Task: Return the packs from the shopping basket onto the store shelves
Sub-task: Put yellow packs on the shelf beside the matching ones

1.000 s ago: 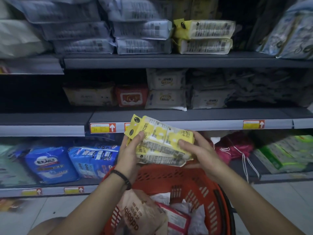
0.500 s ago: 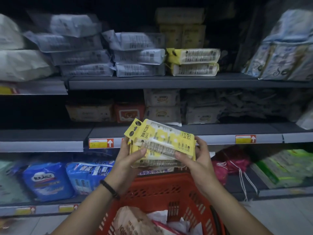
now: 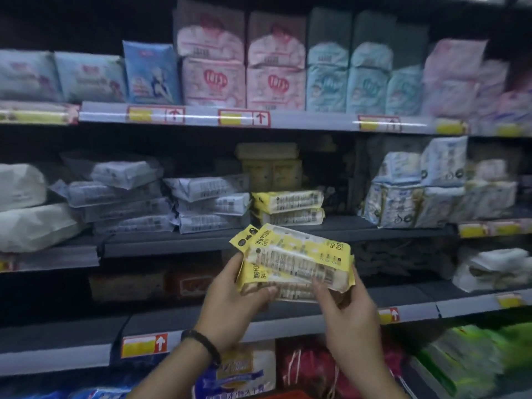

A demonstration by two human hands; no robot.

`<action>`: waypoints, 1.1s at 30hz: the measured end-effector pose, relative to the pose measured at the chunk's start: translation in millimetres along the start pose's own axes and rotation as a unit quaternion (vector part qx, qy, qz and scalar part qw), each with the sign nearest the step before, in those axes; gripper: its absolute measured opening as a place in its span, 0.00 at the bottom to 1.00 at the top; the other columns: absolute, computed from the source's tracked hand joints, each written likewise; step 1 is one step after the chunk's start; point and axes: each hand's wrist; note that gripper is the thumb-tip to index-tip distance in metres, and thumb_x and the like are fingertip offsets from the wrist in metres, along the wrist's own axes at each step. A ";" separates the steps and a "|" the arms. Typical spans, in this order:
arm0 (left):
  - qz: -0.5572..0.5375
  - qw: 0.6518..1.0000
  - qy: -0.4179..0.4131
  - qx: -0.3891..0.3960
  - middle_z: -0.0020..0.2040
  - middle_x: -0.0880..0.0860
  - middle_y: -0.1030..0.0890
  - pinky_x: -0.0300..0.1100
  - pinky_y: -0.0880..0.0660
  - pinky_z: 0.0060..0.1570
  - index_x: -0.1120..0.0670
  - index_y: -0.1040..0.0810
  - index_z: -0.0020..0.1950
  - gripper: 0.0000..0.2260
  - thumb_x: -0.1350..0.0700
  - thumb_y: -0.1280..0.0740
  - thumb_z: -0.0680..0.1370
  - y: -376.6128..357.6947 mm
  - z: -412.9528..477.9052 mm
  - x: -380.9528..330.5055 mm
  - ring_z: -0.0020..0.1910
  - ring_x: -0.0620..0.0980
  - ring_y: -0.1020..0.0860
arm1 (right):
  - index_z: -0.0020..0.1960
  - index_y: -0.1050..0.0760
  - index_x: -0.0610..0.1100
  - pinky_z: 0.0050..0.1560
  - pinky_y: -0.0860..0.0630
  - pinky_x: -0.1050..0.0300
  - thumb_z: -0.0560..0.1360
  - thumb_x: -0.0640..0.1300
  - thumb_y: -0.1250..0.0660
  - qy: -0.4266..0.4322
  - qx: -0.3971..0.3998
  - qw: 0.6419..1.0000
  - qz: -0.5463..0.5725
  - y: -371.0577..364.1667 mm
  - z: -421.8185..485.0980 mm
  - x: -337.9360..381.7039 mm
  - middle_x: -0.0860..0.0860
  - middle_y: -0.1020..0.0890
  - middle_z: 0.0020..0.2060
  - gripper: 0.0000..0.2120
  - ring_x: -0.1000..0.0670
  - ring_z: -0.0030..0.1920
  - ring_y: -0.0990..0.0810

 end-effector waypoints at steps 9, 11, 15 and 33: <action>0.175 0.975 -0.082 -0.113 0.49 0.39 0.16 0.42 0.20 0.48 0.39 0.27 0.57 0.17 0.43 0.23 0.73 -2.8 101.5 -55.6 0.50 0.41 0.19 | 0.51 0.20 0.52 0.38 0.24 0.62 0.81 0.54 0.28 0.065 -0.001 0.996 -0.069 -4.0 128.6 73.6 0.56 0.14 0.42 0.06 0.61 0.41 0.16; 0.245 0.954 -0.079 -0.153 0.52 0.44 0.18 0.52 0.22 0.55 0.41 0.27 0.59 0.19 0.38 0.26 0.73 -5.0 132.3 -62.3 0.56 0.50 0.22 | 0.54 0.19 0.51 0.43 0.21 0.59 0.82 0.54 0.30 0.070 0.016 0.994 -0.079 -12.4 160.2 83.0 0.56 0.14 0.45 0.07 0.59 0.43 0.16; 0.282 0.943 -0.044 -0.171 0.54 0.54 0.22 0.53 0.23 0.56 0.48 0.28 0.59 0.20 0.38 0.27 0.76 -16.5 183.4 -73.2 0.57 0.56 0.25 | 0.59 0.21 0.49 0.50 0.20 0.51 0.83 0.57 0.33 0.070 0.013 0.994 -0.083 -32.2 214.7 82.5 0.53 0.15 0.50 0.13 0.51 0.51 0.16; 0.415 0.902 -0.035 -0.116 0.65 0.59 0.28 0.53 0.24 0.62 0.59 0.34 0.71 0.25 0.50 0.30 0.79 -12.2 196.7 -61.8 0.63 0.60 0.25 | 0.78 0.34 0.45 0.50 0.28 0.59 0.83 0.46 0.32 0.023 0.073 0.973 -0.220 -26.2 214.3 57.7 0.47 0.23 0.68 0.25 0.51 0.53 0.25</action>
Point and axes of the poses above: each hand's wrist, its own z-axis towards the middle knuckle, its own y-axis out of the back of the hand, x = y × z
